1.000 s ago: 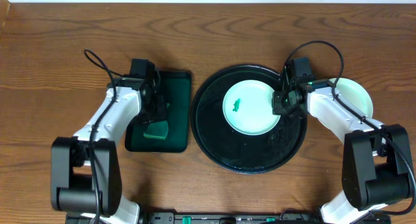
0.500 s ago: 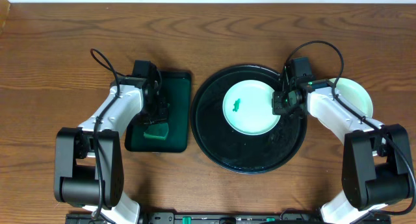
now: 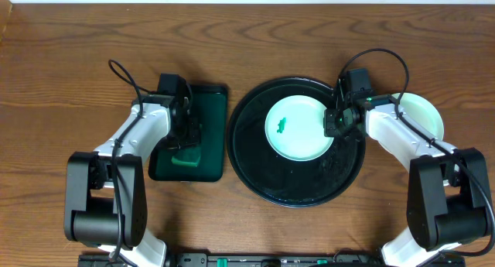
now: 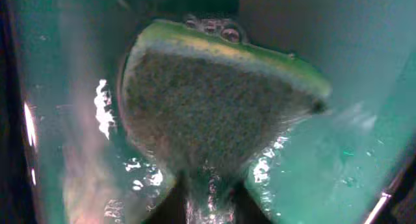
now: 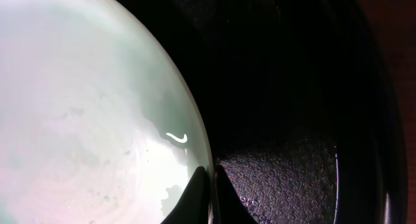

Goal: Clean dirty plates on tray and stack at the side

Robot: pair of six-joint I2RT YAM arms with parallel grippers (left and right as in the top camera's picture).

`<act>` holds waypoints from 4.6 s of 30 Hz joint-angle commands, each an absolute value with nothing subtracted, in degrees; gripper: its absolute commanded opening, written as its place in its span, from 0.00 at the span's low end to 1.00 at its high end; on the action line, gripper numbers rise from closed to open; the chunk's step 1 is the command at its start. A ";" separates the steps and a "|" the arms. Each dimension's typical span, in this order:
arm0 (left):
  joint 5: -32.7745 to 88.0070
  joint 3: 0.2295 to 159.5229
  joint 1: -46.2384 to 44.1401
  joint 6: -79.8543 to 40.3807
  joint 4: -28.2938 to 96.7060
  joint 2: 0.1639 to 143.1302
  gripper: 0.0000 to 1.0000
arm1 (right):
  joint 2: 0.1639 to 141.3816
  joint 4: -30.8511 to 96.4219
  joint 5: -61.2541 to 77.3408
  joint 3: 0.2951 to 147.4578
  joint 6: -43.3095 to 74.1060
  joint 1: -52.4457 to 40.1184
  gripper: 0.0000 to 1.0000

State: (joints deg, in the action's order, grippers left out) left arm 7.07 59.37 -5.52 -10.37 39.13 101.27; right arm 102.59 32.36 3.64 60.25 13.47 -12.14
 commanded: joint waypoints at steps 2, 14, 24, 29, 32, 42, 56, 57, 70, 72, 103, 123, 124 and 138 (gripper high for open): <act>7.07 58.06 -5.61 -10.09 39.44 102.63 0.07 | 101.80 32.67 3.51 59.83 14.33 -12.86 0.01; 7.07 59.90 -5.61 -10.11 41.23 85.73 0.07 | 101.80 32.80 4.54 59.83 14.28 -12.86 0.01; 7.51 59.88 -5.61 -10.79 42.92 75.07 0.07 | 101.80 32.86 6.55 59.83 14.11 -12.86 0.01; 10.04 59.88 -5.61 -10.76 45.93 74.83 0.07 | 101.80 33.06 6.52 59.83 14.09 -12.84 0.01; 10.04 59.88 -5.61 -10.76 46.19 74.83 0.07 | 101.80 33.28 6.52 59.83 14.09 -12.86 0.01; 10.04 59.88 -5.61 -10.48 45.82 74.81 0.07 | 101.80 33.23 6.50 59.83 14.09 -12.86 0.01; 10.07 59.86 -5.61 -10.11 46.37 74.85 0.07 | 101.80 33.26 6.52 59.83 14.11 -12.86 0.01; 10.04 59.86 -5.61 -10.11 46.50 74.85 0.07 | 101.80 33.26 6.52 59.83 14.09 -12.86 0.01; 10.04 59.42 -5.61 -10.13 47.97 75.11 0.07 | 101.80 33.26 6.52 59.83 14.11 -12.86 0.01; 10.04 59.42 -5.61 -10.13 47.97 75.31 0.07 | 101.80 33.26 6.52 59.83 14.11 -12.86 0.01; 10.04 59.31 -5.61 -10.57 48.66 82.24 0.07 | 101.80 33.23 6.55 59.83 14.09 -12.86 0.01; 10.02 59.31 -5.61 -10.57 48.62 82.41 0.07 | 101.80 33.23 6.52 59.83 14.09 -12.86 0.01; 10.02 59.31 -5.61 -10.57 48.62 82.41 0.07 | 101.80 33.23 6.52 59.83 14.09 -12.86 0.01; 5.87 61.21 -5.61 -13.39 49.87 83.07 0.07 | 101.80 33.23 6.52 59.83 14.11 -12.86 0.01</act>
